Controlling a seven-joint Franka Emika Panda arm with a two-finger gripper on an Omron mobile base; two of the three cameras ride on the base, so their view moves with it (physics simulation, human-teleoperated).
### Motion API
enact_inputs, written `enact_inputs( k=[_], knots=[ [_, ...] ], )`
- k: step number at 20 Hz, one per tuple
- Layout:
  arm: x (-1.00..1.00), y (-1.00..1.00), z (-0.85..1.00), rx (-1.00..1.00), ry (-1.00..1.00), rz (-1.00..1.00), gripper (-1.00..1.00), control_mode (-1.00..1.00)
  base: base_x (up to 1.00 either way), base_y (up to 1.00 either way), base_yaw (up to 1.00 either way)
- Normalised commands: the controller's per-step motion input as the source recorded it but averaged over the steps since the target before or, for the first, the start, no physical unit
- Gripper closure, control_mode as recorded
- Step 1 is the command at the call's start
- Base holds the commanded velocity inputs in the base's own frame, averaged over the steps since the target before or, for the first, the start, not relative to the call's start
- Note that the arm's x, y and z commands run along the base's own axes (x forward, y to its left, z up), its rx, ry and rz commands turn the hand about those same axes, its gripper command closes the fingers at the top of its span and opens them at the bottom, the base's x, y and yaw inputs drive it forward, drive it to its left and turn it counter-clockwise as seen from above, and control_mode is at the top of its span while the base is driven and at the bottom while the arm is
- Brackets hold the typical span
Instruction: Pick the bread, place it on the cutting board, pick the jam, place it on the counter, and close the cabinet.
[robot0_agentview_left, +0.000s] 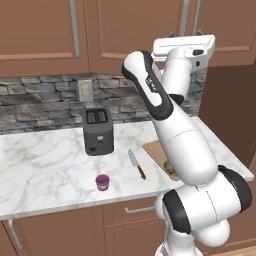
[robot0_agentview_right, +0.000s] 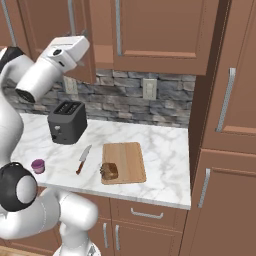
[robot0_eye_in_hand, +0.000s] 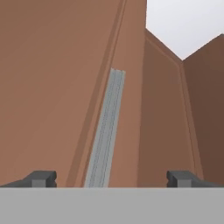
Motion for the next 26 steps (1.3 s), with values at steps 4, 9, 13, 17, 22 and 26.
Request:
enact_inputs(
  k=[4,9,13,17,22,26],
  knots=[
    [0.28,-0.24,-0.24,0.02,-0.13,-0.04,-1.0,-1.0,0.0,0.0,0.0],
    [0.21,-0.22,-0.18,0.0,-0.13,-0.08,-1.0,-1.0,0.0,0.0,0.0],
    [0.2,-0.11,-0.17,0.0,-0.12,-0.15,-1.0,-1.0,0.0,0.0,0.0],
    [0.25,-0.13,-0.11,0.0,-0.11,-0.15,-1.0,-1.0,0.0,0.0,0.0],
    [0.34,-0.08,-0.1,0.0,-0.09,-0.15,-1.0,-1.0,0.0,0.0,0.0],
    [0.47,-0.06,-0.06,0.0,-0.09,-0.15,-1.0,-1.0,0.0,0.0,0.0]
  ],
)
